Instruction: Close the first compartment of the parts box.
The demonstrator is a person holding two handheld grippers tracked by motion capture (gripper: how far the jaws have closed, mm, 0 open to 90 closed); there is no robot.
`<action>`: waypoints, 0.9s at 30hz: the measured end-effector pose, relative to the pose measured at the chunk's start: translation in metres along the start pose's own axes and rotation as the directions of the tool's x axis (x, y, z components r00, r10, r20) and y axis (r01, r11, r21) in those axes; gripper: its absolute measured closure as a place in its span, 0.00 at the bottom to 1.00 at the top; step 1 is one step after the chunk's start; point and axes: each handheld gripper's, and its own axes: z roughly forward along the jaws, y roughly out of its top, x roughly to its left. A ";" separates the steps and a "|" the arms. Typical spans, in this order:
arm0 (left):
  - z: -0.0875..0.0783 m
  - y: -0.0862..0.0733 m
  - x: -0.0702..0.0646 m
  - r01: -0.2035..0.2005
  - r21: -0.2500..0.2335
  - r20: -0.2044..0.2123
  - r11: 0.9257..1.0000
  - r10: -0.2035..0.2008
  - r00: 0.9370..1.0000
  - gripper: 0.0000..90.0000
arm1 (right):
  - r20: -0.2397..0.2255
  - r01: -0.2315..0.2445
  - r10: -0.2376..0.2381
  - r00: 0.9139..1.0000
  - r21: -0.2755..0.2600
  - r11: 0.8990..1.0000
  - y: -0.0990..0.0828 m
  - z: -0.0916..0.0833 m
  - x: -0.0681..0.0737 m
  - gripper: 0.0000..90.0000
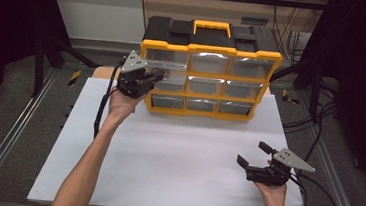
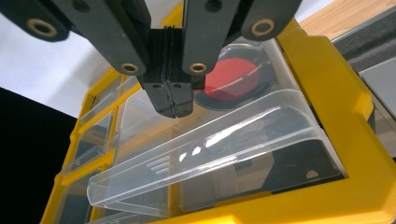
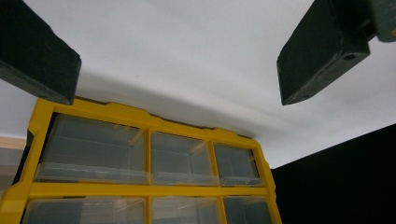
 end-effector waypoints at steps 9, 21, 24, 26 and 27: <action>0.008 -0.001 0.007 0.009 0.001 -0.007 1.000 -0.009 1.000 0.99 | 0.002 0.000 0.000 1.000 0.003 1.000 0.000 0.000 0.000 0.01; 0.019 0.003 0.013 0.005 0.004 -0.031 1.000 -0.005 0.999 0.99 | 0.001 0.005 -0.005 1.000 0.005 1.000 -0.001 0.001 0.000 0.01; 0.022 0.004 0.015 0.008 0.004 -0.038 1.000 -0.007 0.999 0.99 | 0.000 0.002 -0.002 1.000 0.003 1.000 0.000 0.001 0.000 0.01; 0.024 0.004 0.016 0.011 0.006 -0.041 1.000 -0.011 0.999 0.99 | 0.000 0.003 -0.003 1.000 0.003 1.000 0.000 0.000 0.000 0.01; 0.025 0.004 0.017 0.015 0.006 -0.042 1.000 -0.014 0.999 0.99 | 0.000 0.003 -0.003 1.000 0.003 1.000 0.000 0.001 0.000 0.01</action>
